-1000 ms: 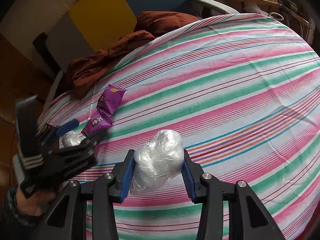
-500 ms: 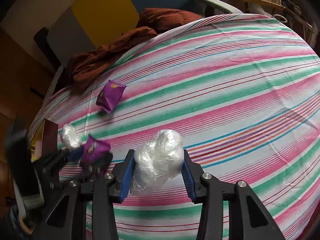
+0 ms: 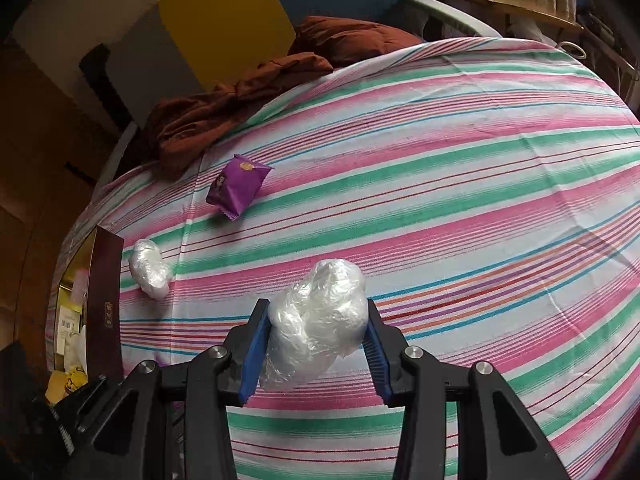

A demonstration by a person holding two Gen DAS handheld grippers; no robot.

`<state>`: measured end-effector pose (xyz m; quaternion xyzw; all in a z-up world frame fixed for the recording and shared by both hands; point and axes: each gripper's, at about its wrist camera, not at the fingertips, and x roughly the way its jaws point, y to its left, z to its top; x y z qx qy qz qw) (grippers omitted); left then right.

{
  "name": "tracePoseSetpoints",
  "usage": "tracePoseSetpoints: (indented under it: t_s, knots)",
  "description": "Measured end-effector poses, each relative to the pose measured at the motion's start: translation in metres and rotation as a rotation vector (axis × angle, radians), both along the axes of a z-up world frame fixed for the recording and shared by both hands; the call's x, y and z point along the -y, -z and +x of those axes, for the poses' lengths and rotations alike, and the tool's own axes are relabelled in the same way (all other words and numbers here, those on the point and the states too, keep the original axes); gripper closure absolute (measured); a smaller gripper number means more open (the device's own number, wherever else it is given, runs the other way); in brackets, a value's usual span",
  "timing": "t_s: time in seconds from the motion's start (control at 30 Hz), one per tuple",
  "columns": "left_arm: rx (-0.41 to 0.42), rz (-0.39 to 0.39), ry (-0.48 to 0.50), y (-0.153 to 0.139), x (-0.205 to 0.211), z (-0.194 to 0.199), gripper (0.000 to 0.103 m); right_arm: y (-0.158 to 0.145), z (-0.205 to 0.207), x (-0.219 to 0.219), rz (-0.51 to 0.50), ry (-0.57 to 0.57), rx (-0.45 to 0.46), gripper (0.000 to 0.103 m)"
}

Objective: Organize objects
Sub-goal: 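Grasp the plastic-wrapped bundle with right tool while left tool grasps a purple packet, then carry the bundle and purple packet into the gold tray and release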

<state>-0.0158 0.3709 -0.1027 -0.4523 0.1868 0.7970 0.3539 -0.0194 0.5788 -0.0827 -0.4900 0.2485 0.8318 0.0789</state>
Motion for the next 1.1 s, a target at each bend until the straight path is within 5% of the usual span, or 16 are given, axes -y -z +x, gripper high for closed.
tracePoseSetpoints:
  t_s: [0.53, 1.1]
  knots:
    - [-0.126, 0.213, -0.070, -0.091, 0.088, 0.022, 0.062, -0.006, 0.003, -0.001, 0.049, 0.027, -0.010, 0.059]
    - [-0.146, 0.265, -0.258, -0.097, 0.188, 0.004, 0.062, -0.006, 0.001, 0.013, 0.154, 0.028, 0.040, 0.059]
